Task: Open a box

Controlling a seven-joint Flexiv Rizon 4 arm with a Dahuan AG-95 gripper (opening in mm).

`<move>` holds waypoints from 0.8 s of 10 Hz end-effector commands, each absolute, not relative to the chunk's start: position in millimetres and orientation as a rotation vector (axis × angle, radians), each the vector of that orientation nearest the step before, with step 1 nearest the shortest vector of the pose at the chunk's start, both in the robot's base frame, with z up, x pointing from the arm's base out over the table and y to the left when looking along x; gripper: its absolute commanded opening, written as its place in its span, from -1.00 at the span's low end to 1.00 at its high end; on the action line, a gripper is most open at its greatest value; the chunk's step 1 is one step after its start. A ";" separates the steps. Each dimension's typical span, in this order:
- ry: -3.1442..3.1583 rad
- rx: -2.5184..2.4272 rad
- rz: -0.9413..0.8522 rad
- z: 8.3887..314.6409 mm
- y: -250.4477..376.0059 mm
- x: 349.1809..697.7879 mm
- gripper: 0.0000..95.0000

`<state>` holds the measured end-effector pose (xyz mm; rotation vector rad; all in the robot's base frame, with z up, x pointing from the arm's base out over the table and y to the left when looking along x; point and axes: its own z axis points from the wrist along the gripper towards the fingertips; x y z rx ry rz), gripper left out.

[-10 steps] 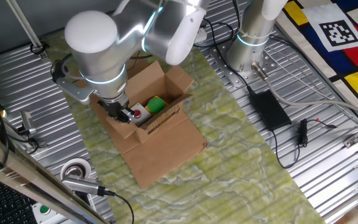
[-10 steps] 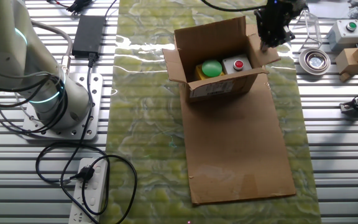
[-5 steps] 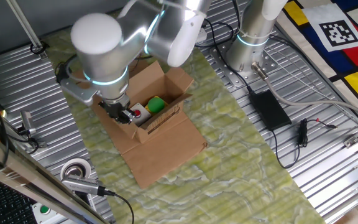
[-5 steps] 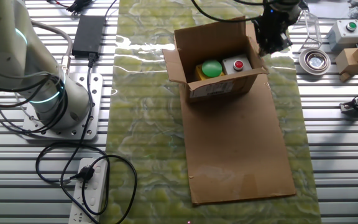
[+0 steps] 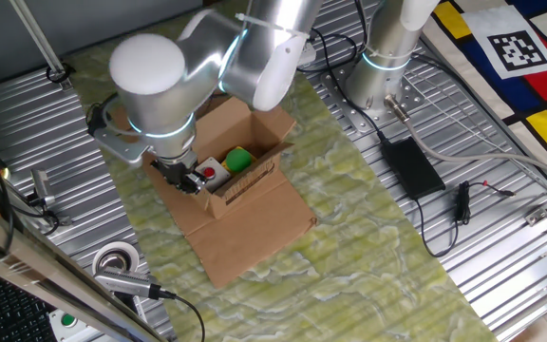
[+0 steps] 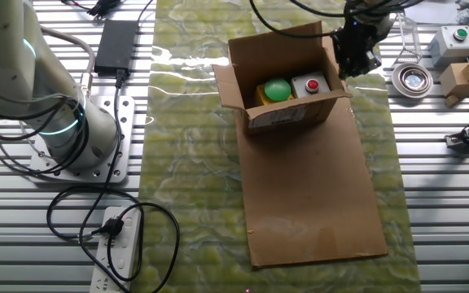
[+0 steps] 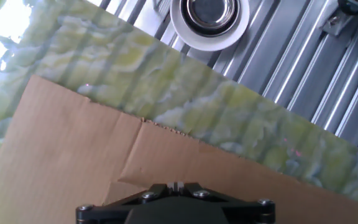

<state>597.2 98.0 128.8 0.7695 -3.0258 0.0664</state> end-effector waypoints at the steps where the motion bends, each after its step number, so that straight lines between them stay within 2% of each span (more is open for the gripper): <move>1: -2.892 0.734 0.021 170.3 89.3 593.2 -1.00; 2: -2.873 0.729 0.016 182.9 85.0 588.6 -1.00; 4: -2.863 0.711 0.005 206.7 71.0 552.3 -1.00; 7: -2.876 0.692 -0.036 209.9 53.2 499.3 -1.00; 8: -2.877 0.686 -0.037 209.8 51.5 491.4 -1.00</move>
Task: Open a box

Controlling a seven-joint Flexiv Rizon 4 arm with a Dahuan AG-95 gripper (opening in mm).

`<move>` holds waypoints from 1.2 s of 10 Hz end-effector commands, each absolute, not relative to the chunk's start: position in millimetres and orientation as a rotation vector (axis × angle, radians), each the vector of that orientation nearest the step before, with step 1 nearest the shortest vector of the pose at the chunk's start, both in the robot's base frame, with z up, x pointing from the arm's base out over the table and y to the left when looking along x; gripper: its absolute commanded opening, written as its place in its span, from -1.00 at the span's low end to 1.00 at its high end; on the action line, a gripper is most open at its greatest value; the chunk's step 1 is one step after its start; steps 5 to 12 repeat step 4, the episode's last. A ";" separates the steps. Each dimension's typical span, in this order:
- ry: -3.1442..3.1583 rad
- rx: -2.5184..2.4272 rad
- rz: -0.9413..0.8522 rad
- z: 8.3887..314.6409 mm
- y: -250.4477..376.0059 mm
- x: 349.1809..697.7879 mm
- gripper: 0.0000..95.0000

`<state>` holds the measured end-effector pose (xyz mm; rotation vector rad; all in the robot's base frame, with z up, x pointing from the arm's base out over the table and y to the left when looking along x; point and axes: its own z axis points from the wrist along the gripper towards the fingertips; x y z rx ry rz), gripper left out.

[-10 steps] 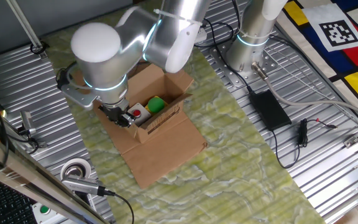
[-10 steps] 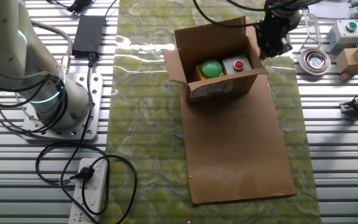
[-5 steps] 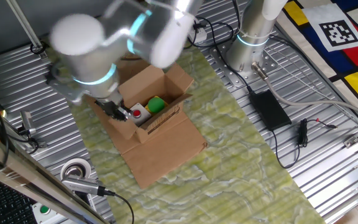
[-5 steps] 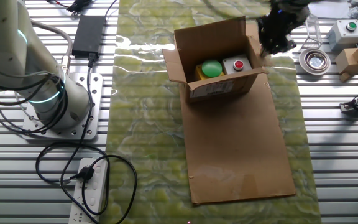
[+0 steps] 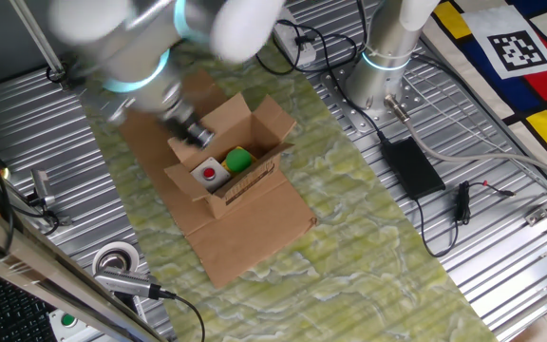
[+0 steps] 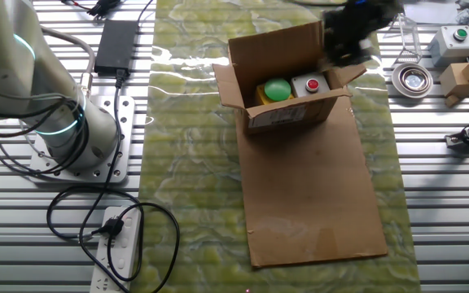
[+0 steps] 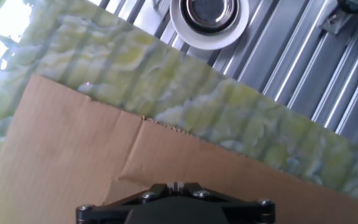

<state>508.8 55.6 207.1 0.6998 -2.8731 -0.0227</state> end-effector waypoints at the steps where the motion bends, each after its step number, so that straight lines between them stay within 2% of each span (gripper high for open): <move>1: -2.875 0.663 -0.037 211.5 51.6 480.2 -1.00; 4: -2.893 0.591 -0.033 214.3 57.7 455.4 -1.00; 12: -2.893 0.591 -0.033 214.3 57.7 455.4 -1.00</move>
